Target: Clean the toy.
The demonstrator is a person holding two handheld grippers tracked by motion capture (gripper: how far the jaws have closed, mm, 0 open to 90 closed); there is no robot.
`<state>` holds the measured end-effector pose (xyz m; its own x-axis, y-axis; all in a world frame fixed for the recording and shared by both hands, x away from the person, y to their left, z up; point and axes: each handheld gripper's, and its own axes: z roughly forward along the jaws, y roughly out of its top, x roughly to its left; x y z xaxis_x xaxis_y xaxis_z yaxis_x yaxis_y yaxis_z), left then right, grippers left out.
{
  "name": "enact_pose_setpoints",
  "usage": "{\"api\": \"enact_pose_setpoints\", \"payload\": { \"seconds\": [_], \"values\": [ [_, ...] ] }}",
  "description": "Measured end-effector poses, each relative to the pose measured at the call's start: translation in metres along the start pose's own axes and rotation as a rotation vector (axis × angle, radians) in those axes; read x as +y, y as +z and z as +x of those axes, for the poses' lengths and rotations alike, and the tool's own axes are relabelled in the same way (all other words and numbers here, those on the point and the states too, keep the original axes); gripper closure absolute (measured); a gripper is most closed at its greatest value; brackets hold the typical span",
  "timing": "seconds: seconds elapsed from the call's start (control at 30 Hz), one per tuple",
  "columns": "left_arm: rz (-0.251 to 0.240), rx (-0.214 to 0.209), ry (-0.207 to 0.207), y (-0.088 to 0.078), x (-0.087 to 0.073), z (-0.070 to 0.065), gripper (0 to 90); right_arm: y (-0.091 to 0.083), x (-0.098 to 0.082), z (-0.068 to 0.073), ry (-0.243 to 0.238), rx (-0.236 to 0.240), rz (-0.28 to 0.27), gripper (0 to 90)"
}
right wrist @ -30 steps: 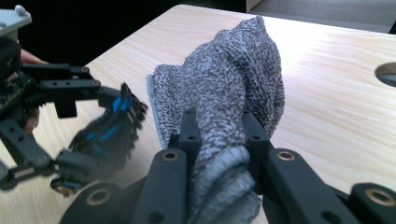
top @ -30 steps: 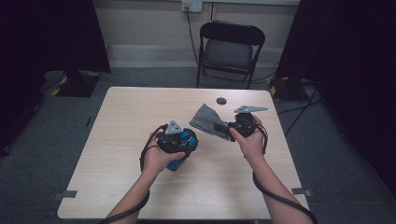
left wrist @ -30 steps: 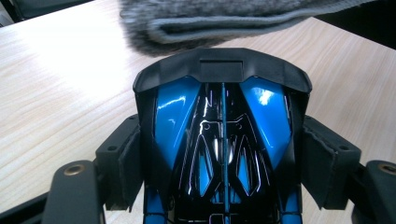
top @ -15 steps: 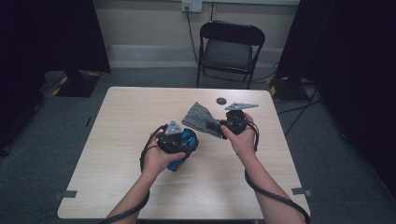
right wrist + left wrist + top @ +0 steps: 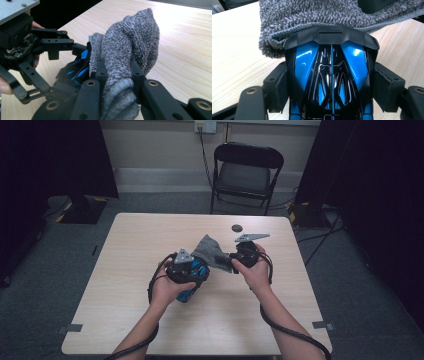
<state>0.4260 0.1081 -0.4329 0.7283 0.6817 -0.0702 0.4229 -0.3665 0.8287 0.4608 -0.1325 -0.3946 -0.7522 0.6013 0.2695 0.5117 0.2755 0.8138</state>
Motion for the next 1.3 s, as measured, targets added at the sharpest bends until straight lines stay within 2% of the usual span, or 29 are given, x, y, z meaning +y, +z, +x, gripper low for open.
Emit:
{"api": "enact_pose_setpoints", "payload": {
  "seconds": [0.27,0.77,0.97,1.3],
  "values": [
    [0.002,0.009,-0.005,-0.002,-0.001,0.004,25.6,0.001,-0.004,0.003,-0.018,0.031,0.028,75.0],
    [0.008,0.040,-0.027,-0.004,-0.006,0.013,25.6,-0.009,-0.014,0.006,-0.037,0.077,0.009,75.0],
    [0.008,0.050,-0.037,-0.005,-0.007,0.016,25.6,-0.010,-0.025,0.009,-0.046,0.102,0.018,75.0],
    [0.014,0.069,-0.038,-0.006,-0.008,0.020,25.6,-0.015,-0.037,0.005,-0.044,0.112,0.009,74.9]
  ]
}}
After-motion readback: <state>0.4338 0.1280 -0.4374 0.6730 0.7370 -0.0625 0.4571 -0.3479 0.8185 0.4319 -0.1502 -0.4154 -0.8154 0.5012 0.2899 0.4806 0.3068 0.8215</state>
